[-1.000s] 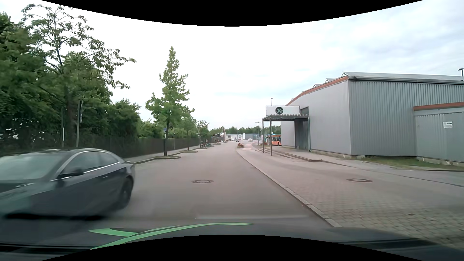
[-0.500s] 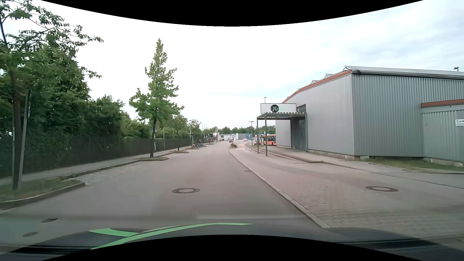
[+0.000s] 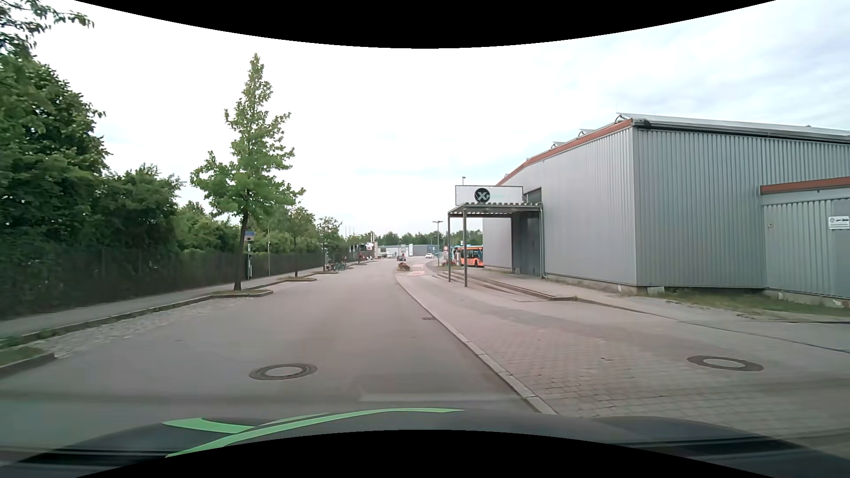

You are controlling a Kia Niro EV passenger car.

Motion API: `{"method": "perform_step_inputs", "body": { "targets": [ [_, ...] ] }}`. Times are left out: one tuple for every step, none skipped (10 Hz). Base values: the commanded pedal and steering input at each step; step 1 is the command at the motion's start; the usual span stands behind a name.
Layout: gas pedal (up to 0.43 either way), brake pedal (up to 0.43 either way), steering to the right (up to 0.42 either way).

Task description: Follow the waypoints while adhering to traffic rules and regulations

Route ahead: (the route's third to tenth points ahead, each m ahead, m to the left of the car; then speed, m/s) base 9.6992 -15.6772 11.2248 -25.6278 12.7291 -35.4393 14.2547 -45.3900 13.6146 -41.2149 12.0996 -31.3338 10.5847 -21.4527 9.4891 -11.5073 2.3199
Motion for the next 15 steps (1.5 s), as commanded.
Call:
{"method": "perform_step_inputs", "body": {
  "targets": [
    [0.000,0.079,0.368],
    [0.000,0.006,0.393],
    [0.000,0.000,0.410],
    [0.000,0.000,0.429],
    [0.000,0.000,0.445],
    [0.000,0.000,0.462],
    [0.000,0.000,0.507],
    [0.000,0.000,0.545],
    [0.000,0.000,0.567],
    [0.000,0.000,0.577],
    [0.000,0.000,0.577],
    [0.000,0.000,0.582],
    [0.000,0.000,0.591],
    [0.000,0.000,0.604],
    [0.000,0.000,0.615]
  ]
}}
